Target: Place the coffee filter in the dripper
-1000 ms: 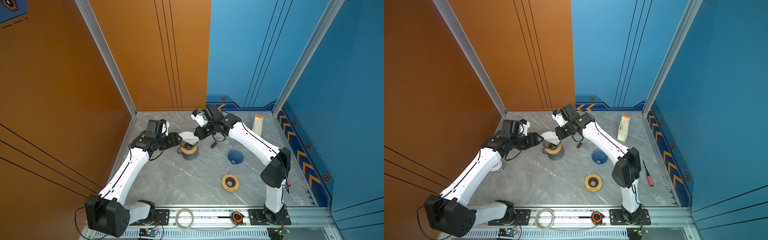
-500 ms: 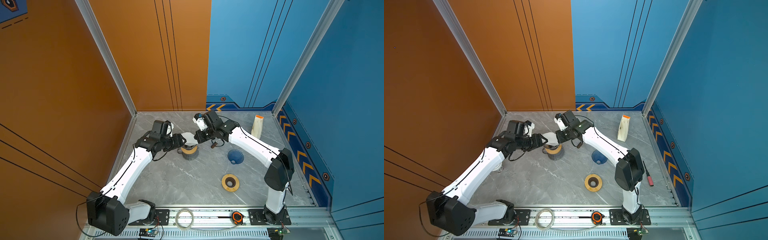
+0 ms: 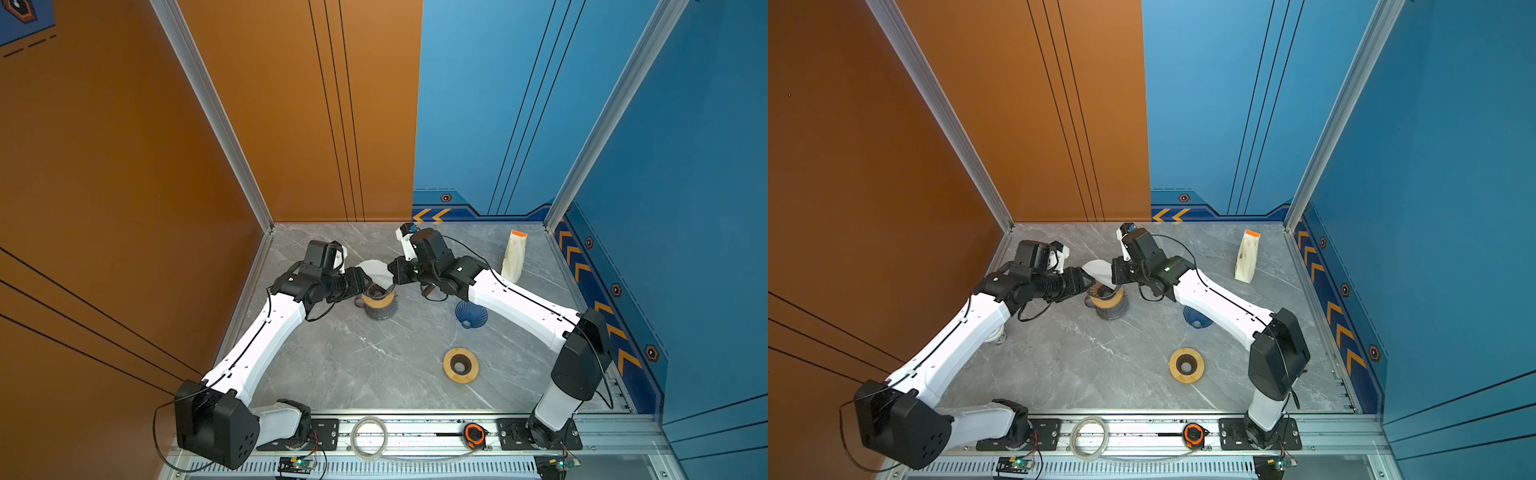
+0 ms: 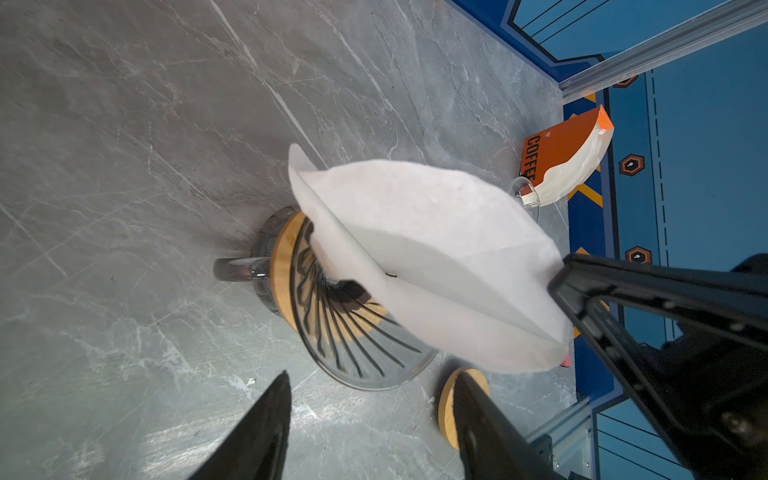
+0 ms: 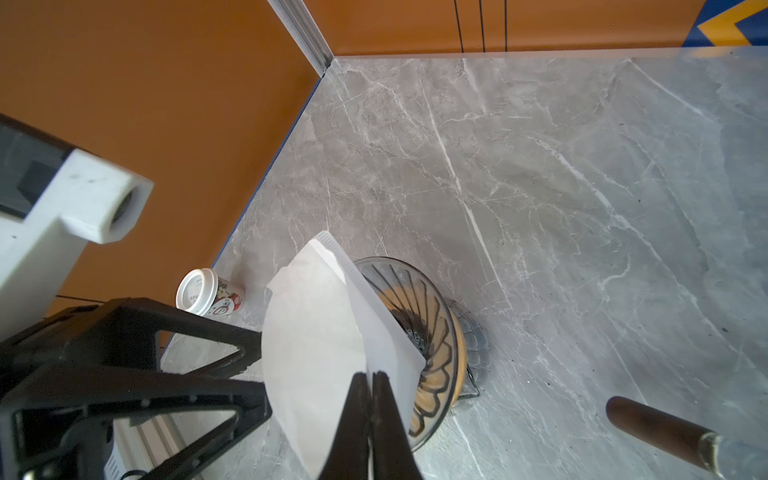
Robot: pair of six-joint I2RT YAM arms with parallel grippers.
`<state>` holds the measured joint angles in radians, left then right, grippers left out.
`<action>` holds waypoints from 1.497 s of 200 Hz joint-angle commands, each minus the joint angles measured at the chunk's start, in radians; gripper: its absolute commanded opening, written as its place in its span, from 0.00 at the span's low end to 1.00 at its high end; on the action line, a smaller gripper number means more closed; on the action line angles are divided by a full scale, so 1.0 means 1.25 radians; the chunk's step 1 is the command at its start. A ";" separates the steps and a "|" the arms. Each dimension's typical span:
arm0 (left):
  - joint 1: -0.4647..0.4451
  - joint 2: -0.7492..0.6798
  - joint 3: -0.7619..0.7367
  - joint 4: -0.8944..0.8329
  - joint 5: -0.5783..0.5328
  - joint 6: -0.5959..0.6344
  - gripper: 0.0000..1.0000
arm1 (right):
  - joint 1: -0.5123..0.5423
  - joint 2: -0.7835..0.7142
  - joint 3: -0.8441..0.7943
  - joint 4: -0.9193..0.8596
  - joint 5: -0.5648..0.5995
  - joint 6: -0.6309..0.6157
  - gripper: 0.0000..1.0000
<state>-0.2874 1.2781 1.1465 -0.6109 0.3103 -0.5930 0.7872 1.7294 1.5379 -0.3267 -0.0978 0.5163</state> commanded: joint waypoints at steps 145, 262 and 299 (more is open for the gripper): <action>0.023 0.024 0.031 0.032 -0.012 -0.004 0.62 | 0.015 -0.017 0.012 -0.021 0.014 0.023 0.31; 0.027 0.069 0.002 0.084 -0.008 -0.063 0.47 | 0.028 0.175 0.348 -0.375 0.010 -0.230 0.34; 0.028 0.093 0.008 0.083 -0.003 -0.065 0.43 | 0.027 0.176 0.349 -0.379 0.033 -0.231 0.35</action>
<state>-0.2615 1.3758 1.1614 -0.5190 0.3031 -0.6643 0.8200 1.9514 1.9419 -0.7547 -0.0925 0.2565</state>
